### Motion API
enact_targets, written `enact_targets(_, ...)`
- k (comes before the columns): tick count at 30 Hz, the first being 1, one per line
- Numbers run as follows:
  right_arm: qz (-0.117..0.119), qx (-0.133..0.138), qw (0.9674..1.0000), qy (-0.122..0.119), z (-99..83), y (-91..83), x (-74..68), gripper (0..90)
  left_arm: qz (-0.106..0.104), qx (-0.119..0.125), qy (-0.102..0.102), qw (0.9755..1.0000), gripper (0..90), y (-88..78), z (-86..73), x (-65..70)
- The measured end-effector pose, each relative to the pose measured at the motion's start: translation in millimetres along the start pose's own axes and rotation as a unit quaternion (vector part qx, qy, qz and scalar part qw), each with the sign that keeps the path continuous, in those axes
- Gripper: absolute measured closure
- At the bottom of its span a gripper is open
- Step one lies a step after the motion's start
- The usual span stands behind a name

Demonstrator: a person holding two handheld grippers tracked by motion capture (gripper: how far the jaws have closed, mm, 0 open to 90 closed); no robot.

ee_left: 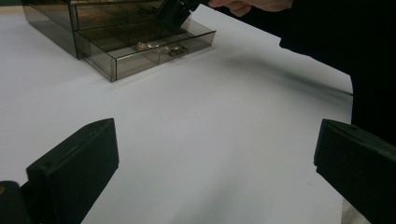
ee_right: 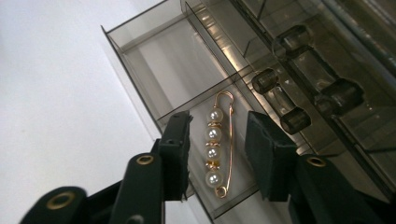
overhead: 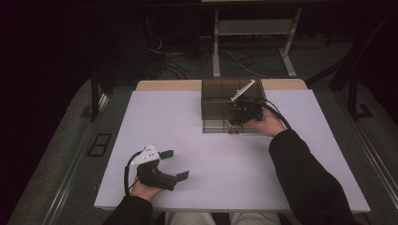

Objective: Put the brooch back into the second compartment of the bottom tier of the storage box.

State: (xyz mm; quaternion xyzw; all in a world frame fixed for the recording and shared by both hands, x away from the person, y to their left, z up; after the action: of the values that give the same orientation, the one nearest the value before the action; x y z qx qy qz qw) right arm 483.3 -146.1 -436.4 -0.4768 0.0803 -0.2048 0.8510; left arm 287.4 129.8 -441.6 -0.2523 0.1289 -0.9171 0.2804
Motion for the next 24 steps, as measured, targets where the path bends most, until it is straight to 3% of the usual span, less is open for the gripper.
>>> enact_targets(8, -0.001, 0.008, 0.9998, 0.016, -2.6, -10.5, -5.3, 46.8, -0.005, 0.002, -0.001, 1.0, 0.0, 0.5, 0.1, 1.8)
enact_targets(15, -0.005, 0.019, 0.9994, 0.029, -6.8, -21.4, -10.2, 30.0, -0.008, 0.002, -0.001, 1.0, 0.0, 0.9, 0.2, 3.1)
enact_targets(19, -0.013, 0.026, 0.9988, 0.038, -9.5, -27.9, -13.0, 26.2, -0.011, 0.002, -0.002, 0.9999, 0.0, 1.6, 0.3, 3.7)
enact_targets(24, -0.006, 0.035, 0.998, 0.052, -14.0, -34.9, -17.7, 14.6, -0.014, 0.001, -0.002, 0.9999, 0.0, 2.4, 0.2, 4.3)
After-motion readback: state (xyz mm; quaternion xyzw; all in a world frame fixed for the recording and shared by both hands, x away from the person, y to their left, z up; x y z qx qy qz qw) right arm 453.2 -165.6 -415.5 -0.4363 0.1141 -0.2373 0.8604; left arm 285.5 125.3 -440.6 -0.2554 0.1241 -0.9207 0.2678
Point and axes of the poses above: each handheld gripper's, and its own axes: y roughly forward along the jaws, z roughly out of its top, x roughly to its right, the point moved 5 cm from there along y, roughly forward along the jaws, and after that the axes turned 11 degrees about -y, right-handed, at the moved point
